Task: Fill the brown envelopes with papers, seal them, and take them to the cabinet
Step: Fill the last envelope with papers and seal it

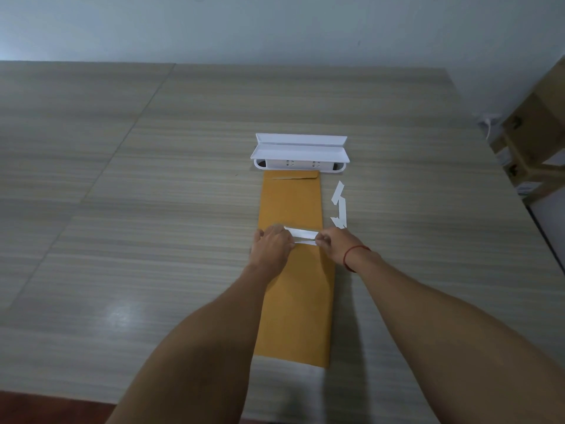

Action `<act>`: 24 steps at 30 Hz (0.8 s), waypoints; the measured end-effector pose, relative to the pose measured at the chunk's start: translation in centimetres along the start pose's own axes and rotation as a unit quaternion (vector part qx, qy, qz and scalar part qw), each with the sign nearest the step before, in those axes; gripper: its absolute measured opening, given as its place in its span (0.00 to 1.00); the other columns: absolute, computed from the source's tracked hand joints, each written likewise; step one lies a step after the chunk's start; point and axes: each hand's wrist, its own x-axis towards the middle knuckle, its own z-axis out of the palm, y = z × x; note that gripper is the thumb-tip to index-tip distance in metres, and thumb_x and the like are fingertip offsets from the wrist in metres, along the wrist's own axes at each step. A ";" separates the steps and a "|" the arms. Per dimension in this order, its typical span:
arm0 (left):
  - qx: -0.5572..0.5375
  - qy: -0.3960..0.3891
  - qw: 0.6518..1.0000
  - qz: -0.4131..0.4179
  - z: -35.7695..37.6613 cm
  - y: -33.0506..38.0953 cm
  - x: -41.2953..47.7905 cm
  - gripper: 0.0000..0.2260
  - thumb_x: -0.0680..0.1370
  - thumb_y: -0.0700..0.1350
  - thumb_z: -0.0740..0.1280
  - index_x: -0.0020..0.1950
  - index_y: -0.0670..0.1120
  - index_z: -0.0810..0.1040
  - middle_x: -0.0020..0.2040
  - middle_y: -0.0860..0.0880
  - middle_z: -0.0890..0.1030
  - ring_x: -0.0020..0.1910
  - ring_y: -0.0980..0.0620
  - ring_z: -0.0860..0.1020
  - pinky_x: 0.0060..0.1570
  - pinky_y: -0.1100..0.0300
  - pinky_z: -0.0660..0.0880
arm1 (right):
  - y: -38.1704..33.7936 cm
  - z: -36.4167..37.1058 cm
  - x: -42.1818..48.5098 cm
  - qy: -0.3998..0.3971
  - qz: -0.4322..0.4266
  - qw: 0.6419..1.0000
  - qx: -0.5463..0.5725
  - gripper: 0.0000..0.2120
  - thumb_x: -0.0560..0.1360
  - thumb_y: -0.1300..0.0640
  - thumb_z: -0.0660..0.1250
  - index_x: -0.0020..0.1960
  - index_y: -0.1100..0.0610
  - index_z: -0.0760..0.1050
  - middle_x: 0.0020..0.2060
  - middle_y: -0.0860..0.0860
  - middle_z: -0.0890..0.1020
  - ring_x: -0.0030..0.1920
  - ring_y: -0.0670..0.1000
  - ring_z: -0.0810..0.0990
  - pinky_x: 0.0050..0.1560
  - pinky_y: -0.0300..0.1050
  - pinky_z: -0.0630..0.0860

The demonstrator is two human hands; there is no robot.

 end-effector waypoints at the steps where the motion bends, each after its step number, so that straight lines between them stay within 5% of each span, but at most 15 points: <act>1: 0.001 -0.002 1.000 0.000 0.0 0.0 0.0 0.10 0.81 0.46 0.58 0.57 0.47 0.76 0.58 0.50 0.76 0.63 0.51 0.71 0.64 0.55 0.59 | 0.0 0.0 -0.1 -0.002 0.001 1.000 -0.002 0.09 0.81 0.54 0.58 0.50 0.53 0.77 0.36 0.47 0.75 0.41 0.53 0.75 0.44 0.43 0.70; 6: -0.009 -0.043 0.999 -0.010 -0.2 0.0 0.0 0.09 0.81 0.47 0.58 0.57 0.47 0.75 0.58 0.50 0.78 0.61 0.51 0.73 0.62 0.55 0.59 | 0.3 0.0 -0.3 -0.019 -0.005 1.000 0.017 0.06 0.79 0.54 0.61 0.46 0.50 0.76 0.39 0.47 0.78 0.42 0.51 0.78 0.47 0.44 0.74; 11: -0.025 -0.098 0.994 -0.036 -0.1 0.1 -0.3 0.09 0.79 0.48 0.61 0.54 0.47 0.77 0.57 0.50 0.79 0.60 0.50 0.74 0.62 0.54 0.59 | 0.8 0.5 -0.6 0.008 0.014 1.000 0.010 0.09 0.76 0.64 0.61 0.46 0.58 0.79 0.43 0.51 0.82 0.45 0.54 0.81 0.46 0.45 0.76; 18: -0.051 -0.072 0.995 -0.042 0.9 0.4 -0.6 0.08 0.81 0.45 0.59 0.52 0.46 0.77 0.55 0.50 0.80 0.56 0.50 0.77 0.60 0.56 0.60 | 1.0 0.7 -0.9 -0.021 0.030 0.999 -0.015 0.11 0.76 0.64 0.60 0.52 0.63 0.80 0.52 0.59 0.83 0.55 0.60 0.81 0.55 0.52 0.78; 24: -0.074 -0.032 0.996 -0.028 1.7 0.7 -0.9 0.10 0.74 0.45 0.69 0.54 0.44 0.77 0.55 0.46 0.77 0.58 0.46 0.73 0.58 0.55 0.70 | 2.8 1.3 -1.4 0.025 0.084 0.994 0.065 0.07 0.74 0.60 0.67 0.38 0.51 0.75 0.48 0.51 0.82 0.52 0.55 0.81 0.57 0.48 0.76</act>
